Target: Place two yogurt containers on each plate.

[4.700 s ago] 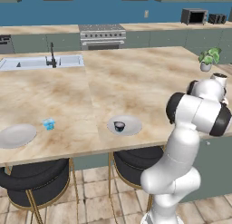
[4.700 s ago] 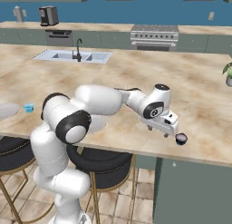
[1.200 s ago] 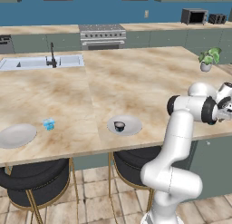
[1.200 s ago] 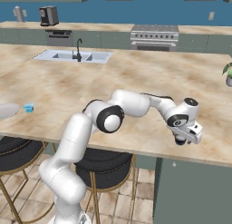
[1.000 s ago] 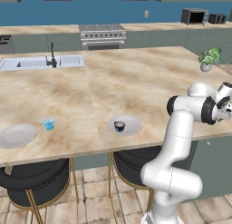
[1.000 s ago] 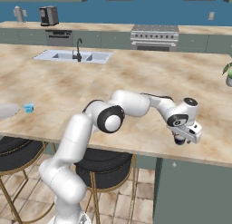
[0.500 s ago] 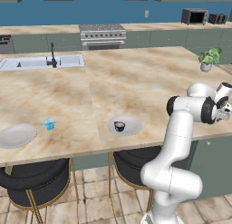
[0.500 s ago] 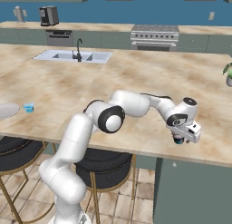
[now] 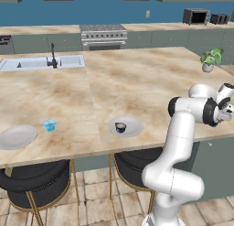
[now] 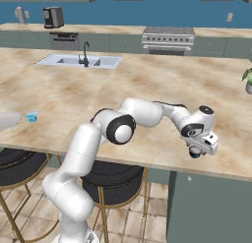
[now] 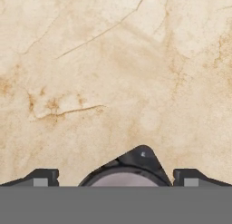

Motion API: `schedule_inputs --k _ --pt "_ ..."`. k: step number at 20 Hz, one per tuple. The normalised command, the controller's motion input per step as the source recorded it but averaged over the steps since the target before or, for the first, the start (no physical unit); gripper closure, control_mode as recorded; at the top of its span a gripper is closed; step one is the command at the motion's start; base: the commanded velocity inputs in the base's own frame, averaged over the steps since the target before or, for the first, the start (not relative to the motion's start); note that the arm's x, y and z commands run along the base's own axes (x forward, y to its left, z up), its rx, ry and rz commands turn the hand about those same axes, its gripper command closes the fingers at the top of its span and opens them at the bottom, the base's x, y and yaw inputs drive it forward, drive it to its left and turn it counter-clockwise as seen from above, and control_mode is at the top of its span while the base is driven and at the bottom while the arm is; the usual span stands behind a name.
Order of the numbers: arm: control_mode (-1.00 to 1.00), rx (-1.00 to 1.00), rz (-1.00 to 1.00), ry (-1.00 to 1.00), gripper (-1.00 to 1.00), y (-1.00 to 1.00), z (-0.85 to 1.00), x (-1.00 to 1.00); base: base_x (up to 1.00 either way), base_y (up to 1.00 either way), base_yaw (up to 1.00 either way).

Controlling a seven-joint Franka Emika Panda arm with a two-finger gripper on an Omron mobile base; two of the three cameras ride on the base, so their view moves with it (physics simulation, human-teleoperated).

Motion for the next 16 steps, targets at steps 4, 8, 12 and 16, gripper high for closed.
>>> schedule_inputs --k 4,8,12,16 --pt "-1.0 0.0 0.0 0.0 -1.0 0.0 0.0 0.0 0.0 0.0 0.0" --pt "-1.0 0.0 0.0 0.0 -1.0 0.0 -0.06 0.0 0.0 0.0 0.0" --pt "-1.0 0.0 0.0 0.0 -1.0 0.0 -0.12 0.0 0.0 0.0 0.0" --pt "-1.0 0.0 0.0 0.0 -1.0 0.0 -0.08 0.0 0.0 0.0 0.0"
